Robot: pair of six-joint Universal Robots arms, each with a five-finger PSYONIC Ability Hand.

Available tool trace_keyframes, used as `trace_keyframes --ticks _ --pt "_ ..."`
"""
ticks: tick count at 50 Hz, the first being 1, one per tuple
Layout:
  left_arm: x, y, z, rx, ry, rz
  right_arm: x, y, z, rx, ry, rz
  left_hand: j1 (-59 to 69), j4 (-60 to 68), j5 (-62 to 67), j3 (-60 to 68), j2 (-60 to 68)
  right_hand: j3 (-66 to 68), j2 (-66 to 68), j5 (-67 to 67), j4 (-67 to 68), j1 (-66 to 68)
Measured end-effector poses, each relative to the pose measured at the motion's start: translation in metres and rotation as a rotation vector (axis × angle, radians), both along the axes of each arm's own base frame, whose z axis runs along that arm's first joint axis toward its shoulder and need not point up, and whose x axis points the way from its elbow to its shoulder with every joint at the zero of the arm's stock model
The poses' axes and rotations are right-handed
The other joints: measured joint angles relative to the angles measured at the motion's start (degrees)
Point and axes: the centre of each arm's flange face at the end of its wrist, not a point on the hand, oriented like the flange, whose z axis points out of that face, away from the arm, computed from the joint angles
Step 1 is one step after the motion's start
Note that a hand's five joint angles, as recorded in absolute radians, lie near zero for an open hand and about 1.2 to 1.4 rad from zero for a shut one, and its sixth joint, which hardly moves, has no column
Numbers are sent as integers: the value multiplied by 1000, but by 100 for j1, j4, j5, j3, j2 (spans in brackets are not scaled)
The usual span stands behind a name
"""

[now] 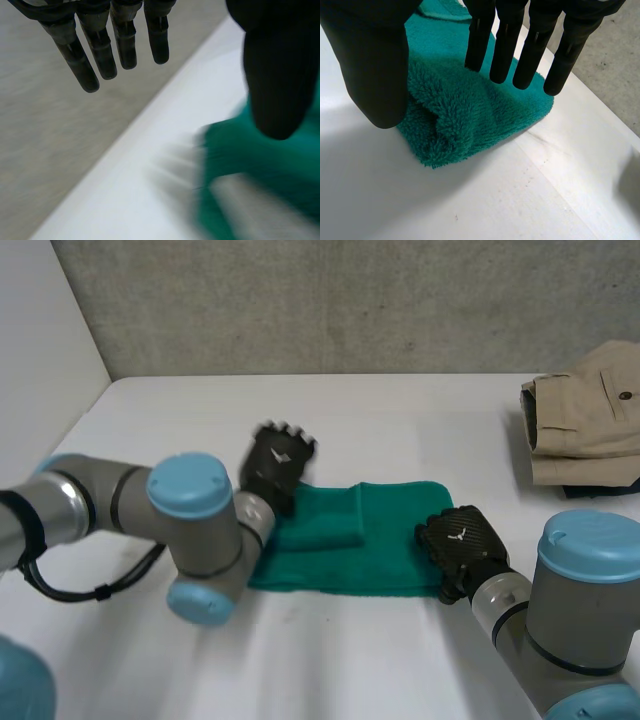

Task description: Fold the laundry.

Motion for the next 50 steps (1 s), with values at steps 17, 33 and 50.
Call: trace_keyframes --ticks 17,33,50 --pt "23 5 21 -14 13 143 -9 -8 0 -18 34 -40 -21 -14 -35 -14 -13 1116 1164 1037 1131 1052" --pt "10 100 17 136 3 -220 -9 -5 0 -20 41 -32 -21 -28 -42 -14 -13 1045 1098 1025 1072 1051" --pt "-1 61 -17 181 -25 -199 -9 -5 -1 -17 42 -33 16 -10 -17 8 15 1045 1099 1008 1073 1054"
